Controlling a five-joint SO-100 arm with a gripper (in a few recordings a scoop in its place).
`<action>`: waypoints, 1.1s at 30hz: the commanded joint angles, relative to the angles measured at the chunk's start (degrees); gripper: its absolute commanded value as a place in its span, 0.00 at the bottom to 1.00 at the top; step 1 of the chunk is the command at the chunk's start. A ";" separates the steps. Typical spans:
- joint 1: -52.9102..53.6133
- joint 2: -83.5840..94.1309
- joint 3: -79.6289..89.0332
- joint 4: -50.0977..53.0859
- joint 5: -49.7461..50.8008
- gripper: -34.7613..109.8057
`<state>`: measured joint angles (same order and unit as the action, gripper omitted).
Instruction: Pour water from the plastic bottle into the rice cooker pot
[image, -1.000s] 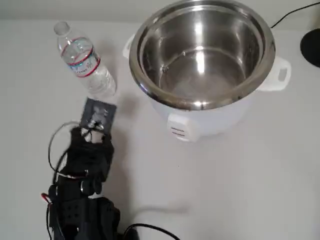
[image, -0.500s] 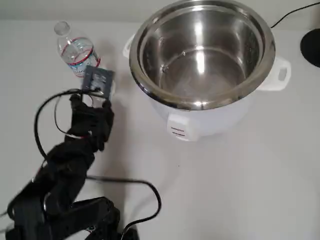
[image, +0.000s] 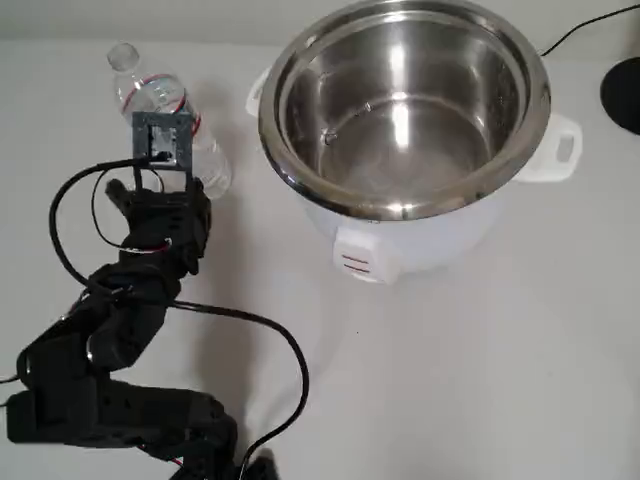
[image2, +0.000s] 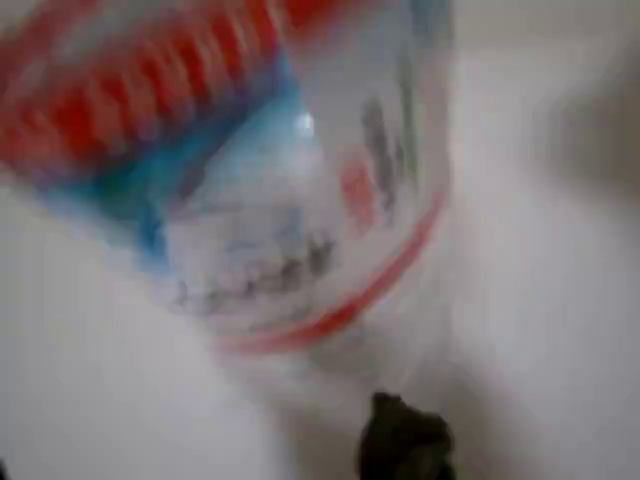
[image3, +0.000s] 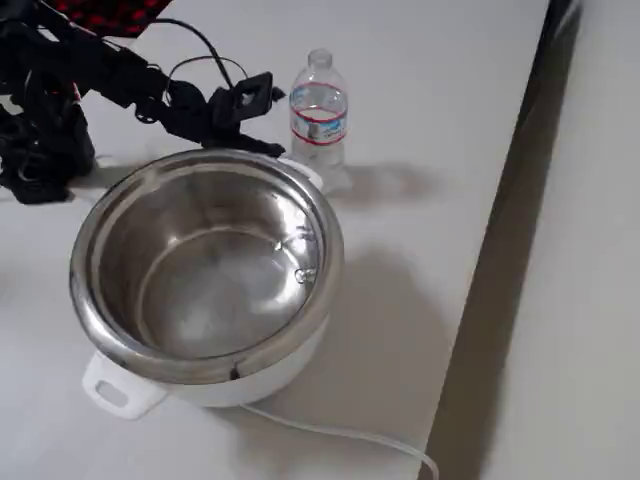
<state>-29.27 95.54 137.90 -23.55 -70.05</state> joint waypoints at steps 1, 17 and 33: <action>2.99 -7.65 -8.61 -8.26 -1.76 0.57; 7.38 -31.99 -24.79 -31.29 -12.30 0.57; 9.58 -42.19 -34.01 -35.60 -14.68 0.36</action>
<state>-20.74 54.32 108.02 -56.16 -84.02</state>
